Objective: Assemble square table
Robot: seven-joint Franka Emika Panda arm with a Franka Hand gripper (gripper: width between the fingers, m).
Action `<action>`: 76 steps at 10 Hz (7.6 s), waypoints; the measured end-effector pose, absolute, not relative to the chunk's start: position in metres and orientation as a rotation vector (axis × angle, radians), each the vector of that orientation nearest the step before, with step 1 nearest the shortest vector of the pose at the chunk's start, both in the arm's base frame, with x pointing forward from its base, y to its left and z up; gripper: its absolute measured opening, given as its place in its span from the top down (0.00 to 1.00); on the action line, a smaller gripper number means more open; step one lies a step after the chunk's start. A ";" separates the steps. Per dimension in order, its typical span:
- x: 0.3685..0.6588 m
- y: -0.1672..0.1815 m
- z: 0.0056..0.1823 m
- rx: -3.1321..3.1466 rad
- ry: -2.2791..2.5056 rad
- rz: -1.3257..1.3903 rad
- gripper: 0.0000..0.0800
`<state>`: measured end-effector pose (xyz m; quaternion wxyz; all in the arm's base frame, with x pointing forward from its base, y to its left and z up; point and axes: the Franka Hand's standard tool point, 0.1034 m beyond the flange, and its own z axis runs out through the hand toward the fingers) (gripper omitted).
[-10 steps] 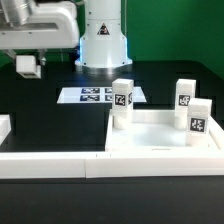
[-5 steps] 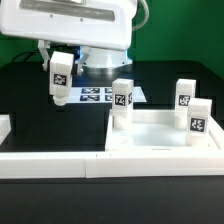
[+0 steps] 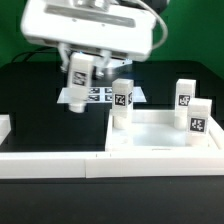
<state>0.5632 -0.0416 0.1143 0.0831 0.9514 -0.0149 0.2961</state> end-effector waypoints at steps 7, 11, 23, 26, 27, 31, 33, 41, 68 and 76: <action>0.576 -0.024 0.124 2.891 -0.057 0.839 0.64; 0.596 -0.073 0.134 2.959 -0.166 0.837 0.64; 0.603 0.003 0.083 3.039 -0.154 0.804 0.64; 0.604 0.002 0.082 3.026 -0.153 0.829 0.64; 0.603 0.001 0.079 3.022 -0.153 0.834 0.64; 0.601 0.004 0.068 3.011 -0.144 0.850 0.64; 0.601 0.005 0.068 3.007 -0.141 0.859 0.64; 0.601 0.005 0.068 3.006 -0.136 0.858 0.19; 0.614 0.010 0.064 2.543 -2.143 -0.118 0.63; 0.617 0.007 0.070 3.161 -0.957 0.024 0.19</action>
Offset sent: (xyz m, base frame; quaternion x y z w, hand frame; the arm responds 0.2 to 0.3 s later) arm 0.0000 0.0000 0.0000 0.0000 0.0000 0.0000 1.0000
